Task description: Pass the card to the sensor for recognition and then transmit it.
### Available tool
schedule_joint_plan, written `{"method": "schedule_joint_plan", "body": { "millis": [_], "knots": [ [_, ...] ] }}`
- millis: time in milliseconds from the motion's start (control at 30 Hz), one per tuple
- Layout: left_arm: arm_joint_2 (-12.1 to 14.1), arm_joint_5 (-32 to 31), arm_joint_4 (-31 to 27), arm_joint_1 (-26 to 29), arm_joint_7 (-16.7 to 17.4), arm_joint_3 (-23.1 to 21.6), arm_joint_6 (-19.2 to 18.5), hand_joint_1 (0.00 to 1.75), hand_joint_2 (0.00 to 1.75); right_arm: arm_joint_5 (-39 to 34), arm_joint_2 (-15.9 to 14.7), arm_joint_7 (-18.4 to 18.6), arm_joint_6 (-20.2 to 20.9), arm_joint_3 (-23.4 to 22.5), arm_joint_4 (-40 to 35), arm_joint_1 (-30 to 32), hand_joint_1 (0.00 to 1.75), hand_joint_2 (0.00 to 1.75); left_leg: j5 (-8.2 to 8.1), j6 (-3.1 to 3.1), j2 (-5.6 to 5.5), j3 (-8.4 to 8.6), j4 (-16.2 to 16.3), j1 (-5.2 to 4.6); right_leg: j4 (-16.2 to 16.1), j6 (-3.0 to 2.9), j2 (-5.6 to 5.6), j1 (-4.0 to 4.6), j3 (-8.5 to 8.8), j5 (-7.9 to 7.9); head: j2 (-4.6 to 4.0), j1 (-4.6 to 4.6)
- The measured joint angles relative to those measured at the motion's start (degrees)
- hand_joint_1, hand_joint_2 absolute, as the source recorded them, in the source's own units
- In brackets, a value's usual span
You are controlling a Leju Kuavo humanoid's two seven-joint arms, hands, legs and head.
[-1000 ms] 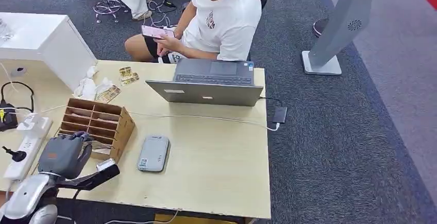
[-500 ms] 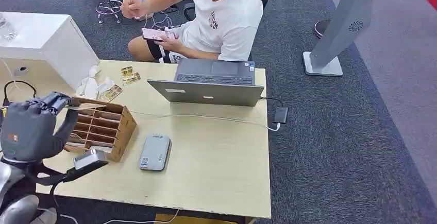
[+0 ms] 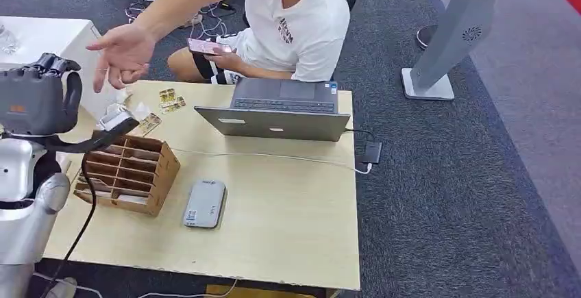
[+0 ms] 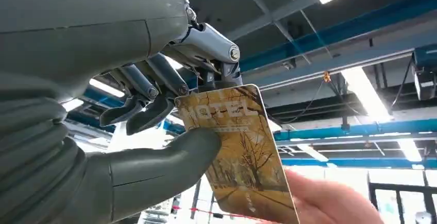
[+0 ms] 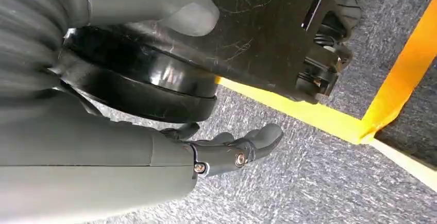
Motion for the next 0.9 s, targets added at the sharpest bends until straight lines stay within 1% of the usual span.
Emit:
{"method": "schedule_joint_plan", "body": {
  "millis": [133, 267, 300, 333, 433, 500, 667, 700, 733, 833, 867, 900],
  "knots": [
    [-0.57, -2.81, 6.78, -5.28, 1.45, -1.67, -1.67, 1.75, 1.75, 0.09, -0.07, 0.20, 0.15, 0.64, -0.15, -0.10, 0.00, 1.75, 0.01, 0.00, -0.01, -0.01, 0.00, 0.00, 0.01, 0.00, -0.02, 0.00, 0.03, 0.00, 0.00, 0.02],
    [-0.88, -3.31, 12.16, -8.38, 2.02, -2.54, -2.33, 1.75, 1.75, 0.31, -0.17, 0.53, 0.11, 0.90, -0.26, -0.13, 0.00, 1.75, 0.03, -0.02, -0.02, 0.00, 0.00, 0.01, 0.02, 0.00, -0.04, 0.01, 0.05, 0.01, 0.00, 0.04],
    [-0.97, -3.07, 13.27, -8.93, 2.10, -2.83, -2.74, 0.14, 1.75, 0.29, -0.20, 0.53, 0.09, 0.90, -0.29, -0.13, 0.00, 1.75, 0.03, -0.02, -0.02, 0.00, 0.00, 0.01, 0.02, 0.00, -0.03, 0.00, 0.07, 0.01, 0.02, 0.02],
    [-1.05, -2.63, 13.90, -9.19, 2.10, -2.93, -3.13, 0.00, 1.75, 0.24, -0.22, 0.50, 0.07, 0.90, -0.29, -0.13, 0.00, 1.75, 0.03, -0.02, 0.00, 0.00, 0.00, 0.01, 0.02, -0.01, -0.02, 0.00, 0.07, 0.02, 0.02, 0.02],
    [-1.27, -1.63, 14.86, -9.14, 2.26, -2.98, -3.29, 0.00, 1.75, -0.06, -0.22, 0.50, 0.02, 0.90, -0.31, -0.12, 0.00, 1.75, 0.02, -0.02, 0.12, -0.01, 0.00, 0.00, 0.02, 0.00, 0.07, 0.00, 0.02, 0.03, 0.00, 0.02],
    [-1.54, -1.19, 15.04, -8.75, 2.36, -3.02, -2.67, 0.00, 1.75, -0.06, -0.22, 0.53, 0.02, 0.90, -0.31, -0.12, 0.00, 1.75, 0.01, -0.02, 0.12, -0.02, 0.00, 0.00, 0.02, 0.00, 0.07, 0.00, 0.02, 0.03, 0.02, 0.02],
    [-1.58, -0.03, 14.36, -6.63, 2.23, -3.02, 0.30, 0.00, 1.75, -0.11, -0.22, 0.53, 0.13, 0.90, -0.31, -0.12, 0.00, 1.75, -0.04, -0.01, 0.12, -0.02, 0.00, 0.00, 0.01, 0.00, 0.09, 0.00, 0.01, 0.00, 0.00, 0.02],
    [-1.56, 1.15, 13.48, -5.60, 1.58, -3.02, 1.27, 0.00, 1.75, -0.22, -0.22, 0.50, 0.26, 0.90, -0.31, -0.12, 0.00, 1.75, -0.05, -0.02, 0.13, -0.02, 0.00, 0.00, 0.02, 0.00, 0.10, 0.00, 0.01, 0.00, 0.02, 0.00],
    [-1.58, 3.54, 12.12, -4.21, 0.20, -3.00, 2.58, 0.00, 1.75, -0.48, -0.22, 0.42, 0.42, 0.88, -0.31, -0.11, 0.00, 1.75, -0.06, -0.02, 0.14, -0.03, 0.00, 0.00, 0.02, 0.00, 0.11, 0.00, 0.01, 0.00, 0.02, 0.02],
    [-1.73, 15.05, 5.35, 2.06, -6.28, -2.09, 5.65, 0.00, 1.75, -1.44, -0.22, -0.19, 0.57, 0.79, -0.31, 0.07, 0.00, 1.75, -0.10, 0.02, 0.29, -0.03, -0.01, 0.00, 0.02, 0.02, 0.27, 0.00, -0.04, -0.03, 0.00, 0.02],
    [-1.95, 17.16, 3.00, 4.16, -7.64, -1.49, 6.13, 0.00, 1.75, -1.46, -0.22, -0.37, 0.59, 0.75, -0.31, 0.10, 0.00, 1.75, -0.11, 0.03, 0.29, -0.04, -0.01, 0.00, 0.00, 0.03, 0.30, 0.00, -0.06, -0.04, 0.02, 0.02],
    [-2.13, 17.98, 1.52, 5.67, -8.02, -1.16, 6.27, 0.00, 1.75, -1.46, -0.22, -0.46, 0.59, 0.72, -0.31, 0.12, 0.00, 1.75, -0.11, 0.03, 0.28, -0.04, -0.01, 0.00, 0.00, 0.04, 0.28, 0.00, -0.06, -0.05, 0.00, 0.00]
  ]
}}
